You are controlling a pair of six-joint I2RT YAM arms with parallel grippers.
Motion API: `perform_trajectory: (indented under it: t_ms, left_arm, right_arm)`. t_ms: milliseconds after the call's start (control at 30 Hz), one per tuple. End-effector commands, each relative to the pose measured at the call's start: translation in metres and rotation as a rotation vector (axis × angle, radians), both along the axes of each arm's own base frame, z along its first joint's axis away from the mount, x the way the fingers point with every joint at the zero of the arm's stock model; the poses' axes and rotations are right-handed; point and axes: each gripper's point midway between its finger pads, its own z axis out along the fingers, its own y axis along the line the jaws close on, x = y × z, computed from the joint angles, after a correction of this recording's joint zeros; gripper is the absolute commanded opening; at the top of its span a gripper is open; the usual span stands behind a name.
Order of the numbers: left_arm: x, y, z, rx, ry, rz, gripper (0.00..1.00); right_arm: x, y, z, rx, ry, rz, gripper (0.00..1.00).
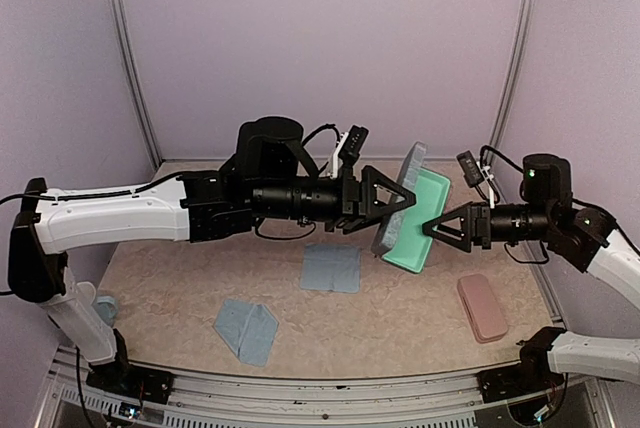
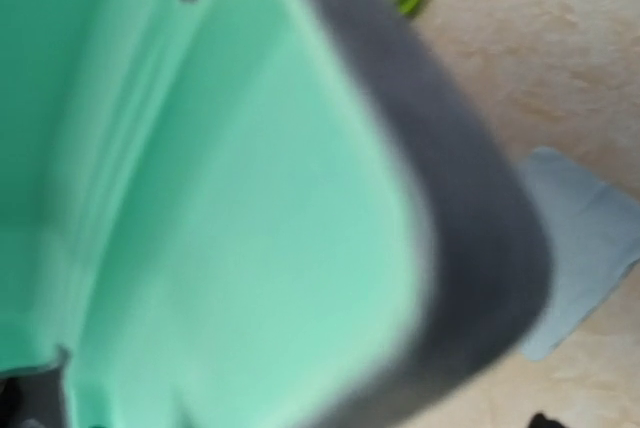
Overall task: Organize the sunglasses
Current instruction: Open the sunglasses case, then pass from the left arm to the right
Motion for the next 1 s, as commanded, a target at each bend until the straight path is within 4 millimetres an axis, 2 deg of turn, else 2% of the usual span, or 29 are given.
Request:
perform_trajectory:
  t_ms: [0,200,333,433,500,600,833,967]
  left_arm:
    - [-0.017,0.015,0.1,-0.271,-0.154,-0.037,0.4]
    - [-0.019,0.009,0.094,-0.252,-0.156,-0.051,0.4]
    - [-0.021,0.007,0.095,-0.253,-0.164,-0.054,0.4]
    - [-0.023,0.007,0.097,-0.262,-0.168,-0.061,0.4]
    - [-0.024,0.006,0.097,-0.262,-0.17,-0.063,0.4]
    - [-0.025,0.007,0.096,-0.26,-0.173,-0.061,0.4]
    - [-0.027,0.005,0.093,-0.253,-0.177,-0.066,0.4]
    - [-0.026,0.002,0.088,-0.243,-0.174,-0.067,0.41]
  right_arm:
    - [-0.016,-0.001,0.016,0.065,0.049,0.029,0.91]
    - [-0.022,0.0,0.05,0.167,0.039,0.036,0.94]
    - [-0.021,0.002,0.067,0.203,0.037,0.049,0.89]
    - [-0.024,0.004,0.085,0.268,0.028,0.087,0.79]
    - [-0.024,0.004,0.091,0.295,0.038,0.1,0.66]
    - [-0.025,0.005,0.096,0.32,0.043,0.115,0.54]
    - [-0.026,0.007,0.094,0.331,0.067,0.124,0.28]
    - [-0.023,0.005,0.09,0.324,0.087,0.096,0.22]
